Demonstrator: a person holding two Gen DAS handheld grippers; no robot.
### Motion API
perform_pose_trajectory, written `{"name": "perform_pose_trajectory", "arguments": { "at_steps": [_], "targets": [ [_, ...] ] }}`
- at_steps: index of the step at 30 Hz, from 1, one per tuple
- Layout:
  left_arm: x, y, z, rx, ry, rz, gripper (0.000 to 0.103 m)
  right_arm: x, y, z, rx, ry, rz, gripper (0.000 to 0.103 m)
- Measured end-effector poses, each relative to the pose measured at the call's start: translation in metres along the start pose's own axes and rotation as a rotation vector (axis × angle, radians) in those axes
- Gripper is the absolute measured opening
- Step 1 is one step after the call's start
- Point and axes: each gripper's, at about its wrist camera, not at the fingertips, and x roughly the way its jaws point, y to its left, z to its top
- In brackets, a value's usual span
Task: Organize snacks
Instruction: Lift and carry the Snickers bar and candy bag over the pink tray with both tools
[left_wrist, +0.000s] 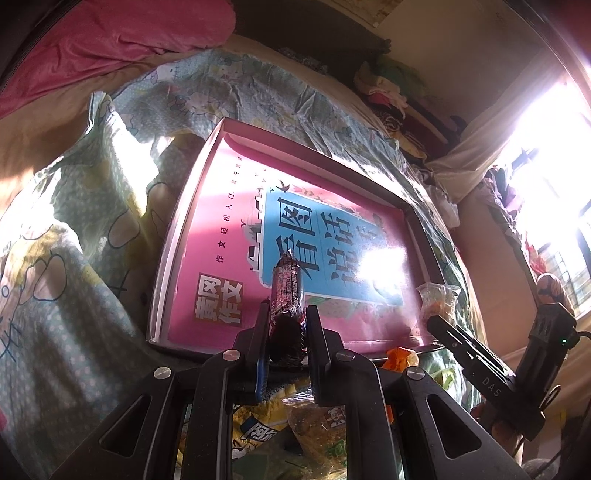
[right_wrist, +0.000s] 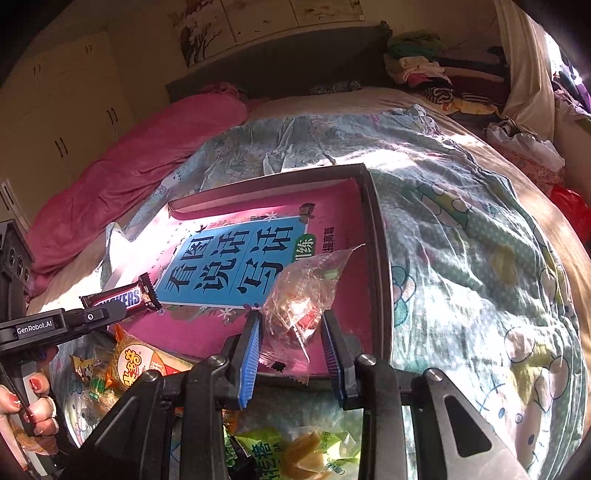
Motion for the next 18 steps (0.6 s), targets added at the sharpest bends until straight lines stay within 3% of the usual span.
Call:
{"name": "perform_pose_trajectory", "arguments": {
  "at_steps": [18],
  "targets": [
    [0.0005,0.001,0.0003,-0.002,0.003,0.013,0.018,-0.0068,-0.0033,-0.001,0.004,-0.008,-0.047,0.037]
  ]
}}
